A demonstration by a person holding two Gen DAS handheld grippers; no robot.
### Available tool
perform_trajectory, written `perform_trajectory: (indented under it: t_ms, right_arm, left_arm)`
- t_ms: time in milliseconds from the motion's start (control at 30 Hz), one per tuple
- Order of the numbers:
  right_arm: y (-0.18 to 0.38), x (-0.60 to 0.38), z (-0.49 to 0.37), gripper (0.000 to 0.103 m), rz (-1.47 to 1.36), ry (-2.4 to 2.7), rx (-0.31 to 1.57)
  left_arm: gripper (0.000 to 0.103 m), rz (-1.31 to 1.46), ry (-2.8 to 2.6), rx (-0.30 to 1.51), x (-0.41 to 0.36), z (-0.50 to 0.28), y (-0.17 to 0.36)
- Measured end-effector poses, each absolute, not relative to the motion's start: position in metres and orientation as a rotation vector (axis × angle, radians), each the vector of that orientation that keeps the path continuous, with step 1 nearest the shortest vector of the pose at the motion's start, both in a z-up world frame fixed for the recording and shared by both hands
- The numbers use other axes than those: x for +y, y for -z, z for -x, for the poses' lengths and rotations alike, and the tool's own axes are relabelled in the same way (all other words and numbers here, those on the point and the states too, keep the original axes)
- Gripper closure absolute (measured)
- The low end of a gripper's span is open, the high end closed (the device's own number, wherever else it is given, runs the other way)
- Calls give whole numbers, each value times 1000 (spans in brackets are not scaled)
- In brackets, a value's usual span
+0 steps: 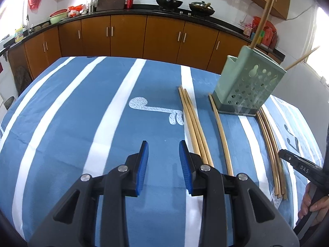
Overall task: Organize utensils
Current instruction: 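Close the right tool on a chopstick while the left tool grasps another chopstick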
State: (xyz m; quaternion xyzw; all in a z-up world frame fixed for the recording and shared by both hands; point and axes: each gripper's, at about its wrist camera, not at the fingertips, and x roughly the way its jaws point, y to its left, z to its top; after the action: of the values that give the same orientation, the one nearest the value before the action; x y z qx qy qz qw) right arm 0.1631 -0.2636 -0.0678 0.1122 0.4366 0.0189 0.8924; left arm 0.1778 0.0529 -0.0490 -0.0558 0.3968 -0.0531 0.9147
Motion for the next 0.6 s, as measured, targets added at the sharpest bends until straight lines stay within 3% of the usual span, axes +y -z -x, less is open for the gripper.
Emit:
perform_trajectory:
  t_ms: [100, 167, 433, 600]
  right_arm:
    - [68, -260, -161, 85, -207, -35, 906]
    - [69, -259, -162, 94, -174, -9, 911]
    - [69, -279, -162, 95, -217, 60, 910]
    - [69, -279, -161, 95, -203, 61, 909]
  left_arm:
    - [71, 112, 124, 827, 47, -178, 52]
    - [71, 114, 138, 833, 44, -177, 54]
    - [73, 108, 211, 863, 28, -174, 61]
    - [84, 68, 234, 898, 16, -174, 71]
